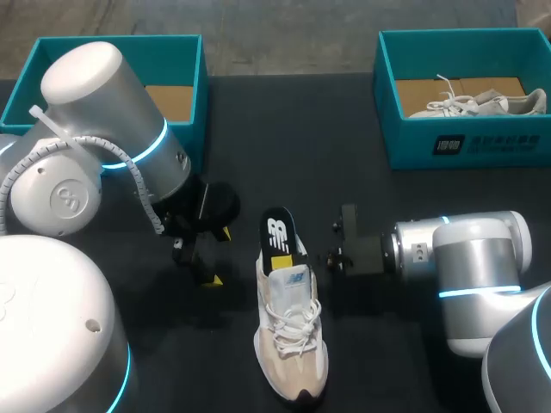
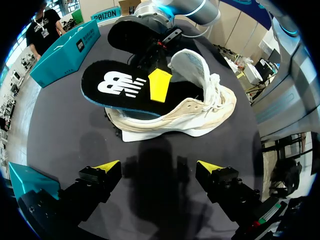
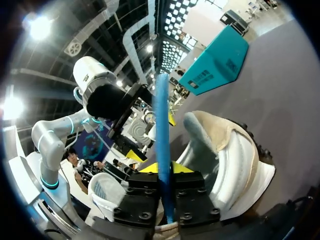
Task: Take the shoe out of the shoebox, open the shoe tongue, remove and reinsert the insole, then place the shoe into the shoebox
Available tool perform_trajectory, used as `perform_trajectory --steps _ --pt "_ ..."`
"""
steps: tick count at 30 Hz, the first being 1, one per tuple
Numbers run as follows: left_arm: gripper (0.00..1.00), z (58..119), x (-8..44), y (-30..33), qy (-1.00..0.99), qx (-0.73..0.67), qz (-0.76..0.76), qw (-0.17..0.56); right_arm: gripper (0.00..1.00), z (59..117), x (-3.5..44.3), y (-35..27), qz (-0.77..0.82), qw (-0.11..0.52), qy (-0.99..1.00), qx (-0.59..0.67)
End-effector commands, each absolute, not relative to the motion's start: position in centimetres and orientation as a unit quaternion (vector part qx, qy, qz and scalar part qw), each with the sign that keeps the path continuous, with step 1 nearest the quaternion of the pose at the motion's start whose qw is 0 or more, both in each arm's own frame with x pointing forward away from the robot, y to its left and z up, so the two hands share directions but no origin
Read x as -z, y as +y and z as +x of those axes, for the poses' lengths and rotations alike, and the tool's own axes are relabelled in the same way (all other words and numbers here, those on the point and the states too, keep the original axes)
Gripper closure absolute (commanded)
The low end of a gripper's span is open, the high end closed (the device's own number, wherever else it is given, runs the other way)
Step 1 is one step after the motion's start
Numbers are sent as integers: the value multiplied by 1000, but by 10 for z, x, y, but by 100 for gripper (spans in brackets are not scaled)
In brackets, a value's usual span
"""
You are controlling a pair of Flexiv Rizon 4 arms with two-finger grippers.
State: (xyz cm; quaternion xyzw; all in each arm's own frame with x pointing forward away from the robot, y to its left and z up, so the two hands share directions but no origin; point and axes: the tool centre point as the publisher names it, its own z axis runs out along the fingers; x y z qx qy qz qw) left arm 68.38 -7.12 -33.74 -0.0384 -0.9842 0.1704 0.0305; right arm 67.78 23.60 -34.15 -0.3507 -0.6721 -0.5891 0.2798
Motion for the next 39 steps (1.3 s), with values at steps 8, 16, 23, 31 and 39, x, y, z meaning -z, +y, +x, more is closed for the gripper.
perform_trajectory --steps 8,16,23,31,39 --pt "0 683 338 -72 -984 -170 -38 30 64 687 321 239 -326 249 -682 606" --pt "0 683 338 -72 -984 -170 -38 30 74 701 315 236 -331 242 -678 611" --pt "0 683 338 -72 -984 -170 -38 30 100 710 320 233 -352 250 -663 611" --pt "0 683 338 -72 -984 -170 -38 30 100 709 328 231 -373 267 -656 600" --pt "0 683 338 -72 -984 -170 -38 30 100 694 336 229 -391 280 -653 585"
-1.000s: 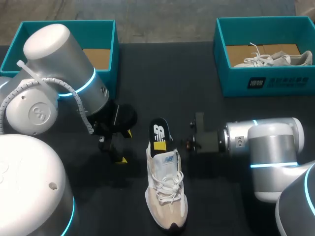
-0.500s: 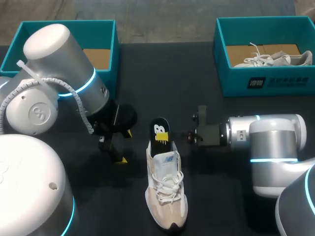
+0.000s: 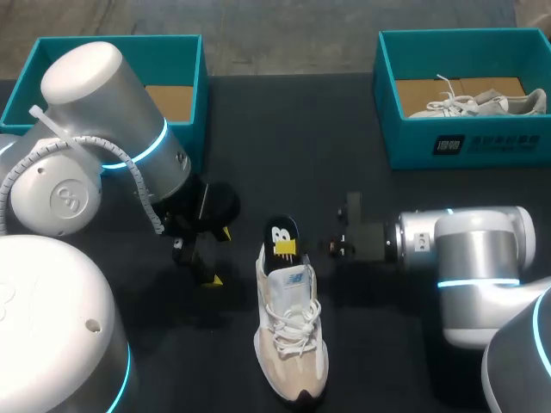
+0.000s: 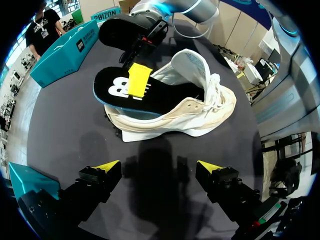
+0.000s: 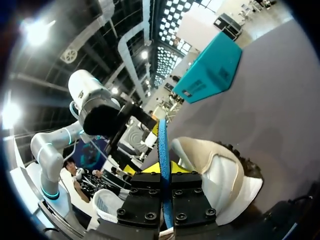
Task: Take the shoe out of the shoebox, open the shoe tongue, remove and reinsert the insole, then place the shoe into the shoebox
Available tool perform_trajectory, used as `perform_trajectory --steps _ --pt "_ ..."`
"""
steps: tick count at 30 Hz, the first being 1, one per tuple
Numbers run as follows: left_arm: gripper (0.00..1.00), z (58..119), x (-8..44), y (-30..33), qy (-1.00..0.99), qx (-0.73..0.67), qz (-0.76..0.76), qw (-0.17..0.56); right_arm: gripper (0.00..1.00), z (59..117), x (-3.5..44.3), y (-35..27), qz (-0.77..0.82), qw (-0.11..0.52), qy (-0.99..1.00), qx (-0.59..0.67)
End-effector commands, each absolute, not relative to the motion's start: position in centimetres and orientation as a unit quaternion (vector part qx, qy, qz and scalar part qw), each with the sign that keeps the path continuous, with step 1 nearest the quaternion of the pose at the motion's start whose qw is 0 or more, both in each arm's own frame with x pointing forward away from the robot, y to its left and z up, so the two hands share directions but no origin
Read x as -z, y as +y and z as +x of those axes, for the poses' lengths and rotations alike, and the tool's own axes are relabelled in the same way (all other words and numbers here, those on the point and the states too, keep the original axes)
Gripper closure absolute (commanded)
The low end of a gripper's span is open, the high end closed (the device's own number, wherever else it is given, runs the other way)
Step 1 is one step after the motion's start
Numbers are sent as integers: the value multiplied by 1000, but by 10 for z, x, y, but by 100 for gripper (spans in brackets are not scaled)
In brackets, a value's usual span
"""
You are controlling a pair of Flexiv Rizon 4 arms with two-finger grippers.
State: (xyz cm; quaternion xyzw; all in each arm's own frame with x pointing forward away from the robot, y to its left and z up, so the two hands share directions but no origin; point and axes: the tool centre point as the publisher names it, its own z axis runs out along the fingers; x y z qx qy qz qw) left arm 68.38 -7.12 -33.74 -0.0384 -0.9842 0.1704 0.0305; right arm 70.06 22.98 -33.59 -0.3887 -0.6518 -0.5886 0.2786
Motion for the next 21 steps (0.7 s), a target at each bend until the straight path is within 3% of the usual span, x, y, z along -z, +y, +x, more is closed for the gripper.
perform_trajectory --steps 1,17,18,19,21 --pt "0 683 338 -72 -984 -170 -38 30 100 692 338 229 -393 280 -653 584" --pt "0 683 338 -72 -984 -170 -38 30 100 673 346 236 -393 289 -663 568" --pt "0 683 338 -72 -984 -170 -38 30 98 673 345 236 -388 286 -665 570" --pt "0 683 338 -72 -984 -170 -38 30 84 673 343 237 -382 281 -669 573" --pt "0 683 338 -72 -984 -170 -38 30 74 675 338 237 -374 272 -672 579"
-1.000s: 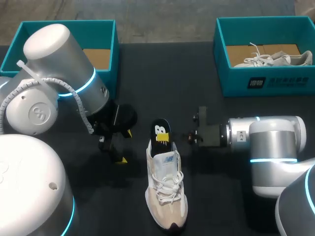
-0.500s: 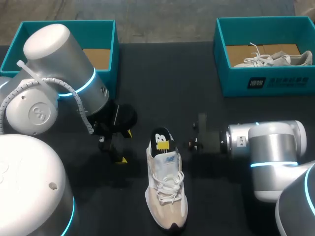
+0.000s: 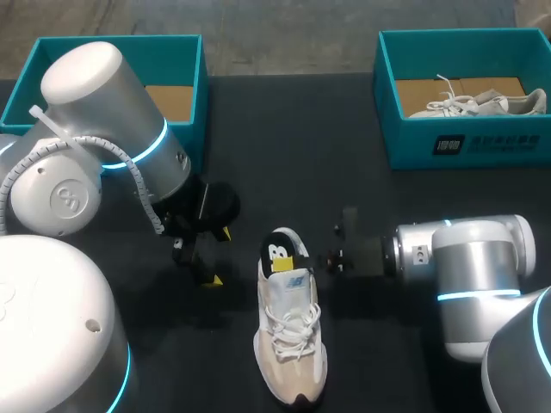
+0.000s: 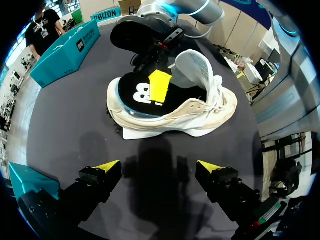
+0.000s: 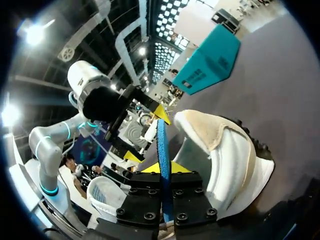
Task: Take the shoe out of the shoebox, open the shoe tongue, remove and reinsert the insole, then place the shoe into the shoebox
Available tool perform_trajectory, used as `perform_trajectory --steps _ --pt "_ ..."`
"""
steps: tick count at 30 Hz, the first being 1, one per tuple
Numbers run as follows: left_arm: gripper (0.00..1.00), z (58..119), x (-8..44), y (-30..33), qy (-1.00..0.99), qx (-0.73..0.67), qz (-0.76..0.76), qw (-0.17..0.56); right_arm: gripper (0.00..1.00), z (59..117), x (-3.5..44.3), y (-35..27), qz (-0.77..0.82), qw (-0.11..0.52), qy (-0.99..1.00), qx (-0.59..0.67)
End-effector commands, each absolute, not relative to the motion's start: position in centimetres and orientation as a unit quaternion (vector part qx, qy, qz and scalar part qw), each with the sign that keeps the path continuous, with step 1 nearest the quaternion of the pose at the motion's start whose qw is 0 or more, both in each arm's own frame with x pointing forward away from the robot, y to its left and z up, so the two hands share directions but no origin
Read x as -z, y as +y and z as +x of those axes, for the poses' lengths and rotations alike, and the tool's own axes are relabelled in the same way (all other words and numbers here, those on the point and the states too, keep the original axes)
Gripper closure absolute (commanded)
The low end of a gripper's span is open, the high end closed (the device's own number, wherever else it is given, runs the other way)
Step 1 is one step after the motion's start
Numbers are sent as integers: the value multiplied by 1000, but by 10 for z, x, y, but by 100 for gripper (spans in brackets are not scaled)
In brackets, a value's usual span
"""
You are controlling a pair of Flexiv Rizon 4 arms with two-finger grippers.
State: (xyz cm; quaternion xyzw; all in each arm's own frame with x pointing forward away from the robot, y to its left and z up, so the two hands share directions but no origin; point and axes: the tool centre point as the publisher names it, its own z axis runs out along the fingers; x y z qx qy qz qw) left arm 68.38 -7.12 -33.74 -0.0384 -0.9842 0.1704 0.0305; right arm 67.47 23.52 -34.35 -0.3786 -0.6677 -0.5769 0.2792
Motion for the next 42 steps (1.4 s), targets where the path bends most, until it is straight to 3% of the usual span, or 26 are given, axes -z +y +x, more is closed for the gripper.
perform_trajectory --steps 1,7,12,15,17,42 --pt "0 683 338 -72 -984 -170 -38 30 69 676 336 237 -370 267 -675 580" --pt "0 683 338 -72 -984 -170 -38 30 67 685 323 236 -364 246 -684 582" --pt "0 683 338 -72 -984 -170 -38 30 72 696 318 232 -361 236 -684 588" --pt "0 683 338 -72 -984 -170 -38 30 84 701 319 231 -367 235 -681 589" --pt "0 683 338 -72 -984 -170 -38 30 100 703 320 231 -374 237 -677 587" --pt "0 683 338 -72 -984 -170 -38 30 100 680 351 238 -439 277 -662 541"
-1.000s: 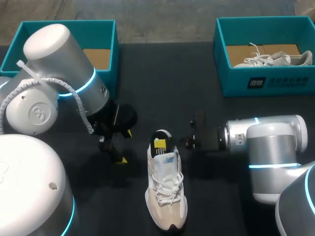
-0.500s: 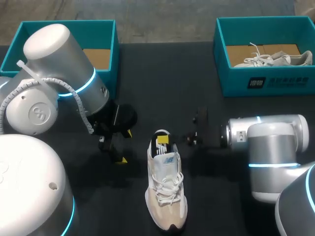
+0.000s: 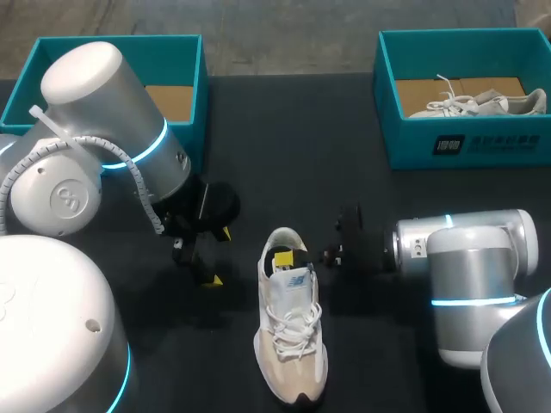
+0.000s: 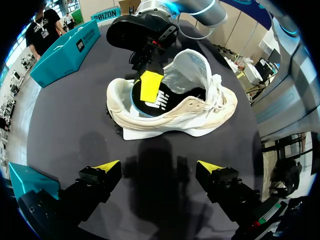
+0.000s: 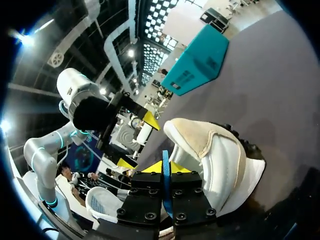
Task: Take the shoe out of the shoebox, open the shoe tongue, remove and reinsert the insole, then place the shoe into the shoebox
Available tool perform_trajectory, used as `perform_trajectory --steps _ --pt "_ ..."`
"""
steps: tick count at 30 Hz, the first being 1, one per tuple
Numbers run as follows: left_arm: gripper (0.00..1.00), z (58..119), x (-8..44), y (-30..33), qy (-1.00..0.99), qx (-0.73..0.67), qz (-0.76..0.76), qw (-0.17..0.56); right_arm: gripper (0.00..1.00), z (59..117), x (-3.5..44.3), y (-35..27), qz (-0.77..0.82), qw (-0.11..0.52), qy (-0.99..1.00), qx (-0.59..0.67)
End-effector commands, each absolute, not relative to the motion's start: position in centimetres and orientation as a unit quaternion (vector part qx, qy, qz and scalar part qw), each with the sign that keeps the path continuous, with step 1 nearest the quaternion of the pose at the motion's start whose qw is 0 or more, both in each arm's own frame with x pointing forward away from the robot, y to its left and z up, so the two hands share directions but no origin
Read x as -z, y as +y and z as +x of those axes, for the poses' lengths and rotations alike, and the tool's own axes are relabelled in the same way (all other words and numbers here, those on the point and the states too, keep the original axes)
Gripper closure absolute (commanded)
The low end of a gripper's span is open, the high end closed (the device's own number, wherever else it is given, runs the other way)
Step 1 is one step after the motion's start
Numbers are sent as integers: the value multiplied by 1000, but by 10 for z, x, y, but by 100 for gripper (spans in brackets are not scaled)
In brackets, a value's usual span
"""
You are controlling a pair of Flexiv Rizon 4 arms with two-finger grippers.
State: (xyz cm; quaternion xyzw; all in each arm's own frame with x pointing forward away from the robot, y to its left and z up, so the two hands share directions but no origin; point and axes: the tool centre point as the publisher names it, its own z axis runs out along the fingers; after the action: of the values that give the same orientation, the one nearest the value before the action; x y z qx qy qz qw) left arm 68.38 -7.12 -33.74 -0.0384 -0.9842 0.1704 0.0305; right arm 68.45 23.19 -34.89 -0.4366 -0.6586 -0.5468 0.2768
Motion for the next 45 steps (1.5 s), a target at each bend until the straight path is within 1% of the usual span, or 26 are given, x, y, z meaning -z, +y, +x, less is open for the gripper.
perform_trajectory --steps 1,5,8,10,11,12,14,16,18,19,20,21,22,23,30,45 --pt "0 683 338 -72 -984 -170 -38 30 100 679 351 238 -439 278 -662 541" --pt "0 683 338 -72 -984 -170 -38 30 100 680 349 238 -434 274 -665 543" --pt "0 683 338 -72 -984 -170 -38 30 100 682 344 238 -424 258 -672 550" --pt "0 683 338 -72 -984 -170 -38 30 73 683 340 237 -419 244 -676 554" --pt "0 683 338 -72 -984 -170 -38 30 64 684 338 236 -416 239 -677 558" --pt "0 683 338 -72 -984 -170 -38 30 60 685 335 236 -413 232 -679 561" --pt "0 683 338 -72 -984 -170 -38 30 58 686 330 235 -407 221 -682 566" --pt "0 683 338 -72 -984 -170 -38 30 58 688 326 235 -400 211 -687 569" --pt "0 683 338 -72 -984 -170 -38 30 65 689 324 236 -398 210 -689 569" --pt "0 683 338 -72 -984 -170 -38 30 70 691 324 236 -399 208 -690 568" --pt "0 683 338 -72 -984 -170 -38 30 78 693 325 236 -399 208 -690 567" --pt "0 683 338 -72 -984 -170 -38 30 89 694 326 236 -399 209 -690 566" --pt "0 683 338 -72 -984 -170 -38 30 96 696 327 236 -401 210 -690 565" --pt "0 683 338 -72 -984 -170 -38 30 100 697 328 235 -405 210 -689 563" --pt "0 683 338 -72 -984 -170 -38 30 100 700 337 234 -419 220 -683 556" --pt "0 683 338 -72 -984 -170 -38 30 100 671 345 234 -441 230 -684 534"
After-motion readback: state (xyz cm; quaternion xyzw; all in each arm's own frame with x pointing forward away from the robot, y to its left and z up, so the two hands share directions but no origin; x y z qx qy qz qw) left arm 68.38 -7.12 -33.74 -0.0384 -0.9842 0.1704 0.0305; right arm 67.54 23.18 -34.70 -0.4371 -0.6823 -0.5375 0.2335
